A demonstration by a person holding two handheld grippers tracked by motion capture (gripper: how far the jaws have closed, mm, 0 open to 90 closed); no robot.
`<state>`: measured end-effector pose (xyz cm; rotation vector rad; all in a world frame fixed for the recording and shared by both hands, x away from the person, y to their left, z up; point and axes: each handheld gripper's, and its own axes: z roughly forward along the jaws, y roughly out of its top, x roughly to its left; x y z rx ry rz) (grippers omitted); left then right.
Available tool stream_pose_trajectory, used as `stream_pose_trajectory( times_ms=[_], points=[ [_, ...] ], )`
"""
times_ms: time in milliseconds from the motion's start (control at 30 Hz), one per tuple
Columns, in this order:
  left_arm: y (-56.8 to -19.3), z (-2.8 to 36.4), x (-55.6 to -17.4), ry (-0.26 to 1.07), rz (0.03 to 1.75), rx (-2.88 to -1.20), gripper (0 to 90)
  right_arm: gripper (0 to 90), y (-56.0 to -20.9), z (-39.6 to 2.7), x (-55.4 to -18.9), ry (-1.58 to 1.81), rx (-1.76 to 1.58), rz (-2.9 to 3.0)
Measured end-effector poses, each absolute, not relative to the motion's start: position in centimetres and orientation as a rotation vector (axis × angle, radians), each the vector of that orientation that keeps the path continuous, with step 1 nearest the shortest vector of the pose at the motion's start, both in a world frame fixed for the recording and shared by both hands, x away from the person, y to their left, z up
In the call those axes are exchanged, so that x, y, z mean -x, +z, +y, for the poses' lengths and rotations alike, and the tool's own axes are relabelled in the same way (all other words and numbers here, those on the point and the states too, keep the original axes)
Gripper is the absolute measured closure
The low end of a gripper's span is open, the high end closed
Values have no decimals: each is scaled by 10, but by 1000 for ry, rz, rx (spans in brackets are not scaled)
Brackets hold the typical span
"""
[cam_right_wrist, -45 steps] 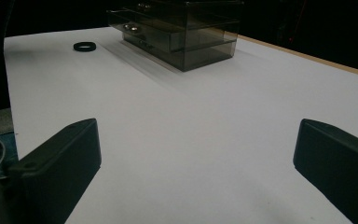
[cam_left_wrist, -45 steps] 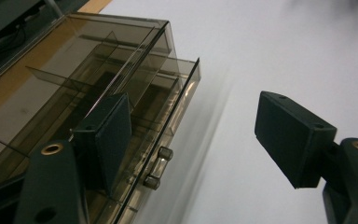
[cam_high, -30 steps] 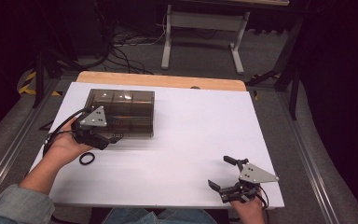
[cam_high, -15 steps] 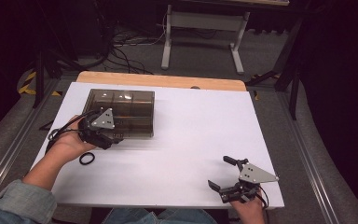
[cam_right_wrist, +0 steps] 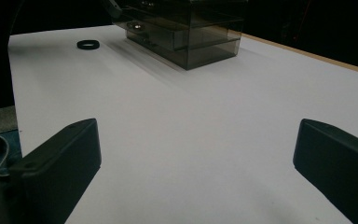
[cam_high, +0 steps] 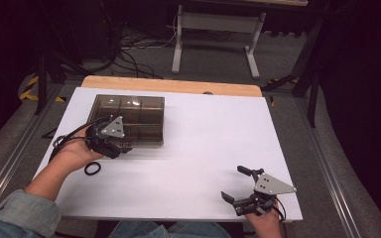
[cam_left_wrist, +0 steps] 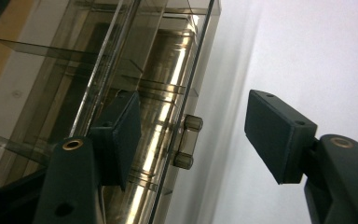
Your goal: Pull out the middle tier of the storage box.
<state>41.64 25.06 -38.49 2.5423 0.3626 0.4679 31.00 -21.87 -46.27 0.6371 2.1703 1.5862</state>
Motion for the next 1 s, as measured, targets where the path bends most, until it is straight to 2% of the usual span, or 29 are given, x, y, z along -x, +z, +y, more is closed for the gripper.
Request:
stream_pose_trajectory(
  times_ms=[433,1000],
  points=[
    [-394,242,-422,432,323,-2611,418,13,-463,-218,-310,1591,-633,2176],
    [-406,237,-427,497,284,-2688,530,16,-463,-217,-310,1593,-632,2183]
  ],
)
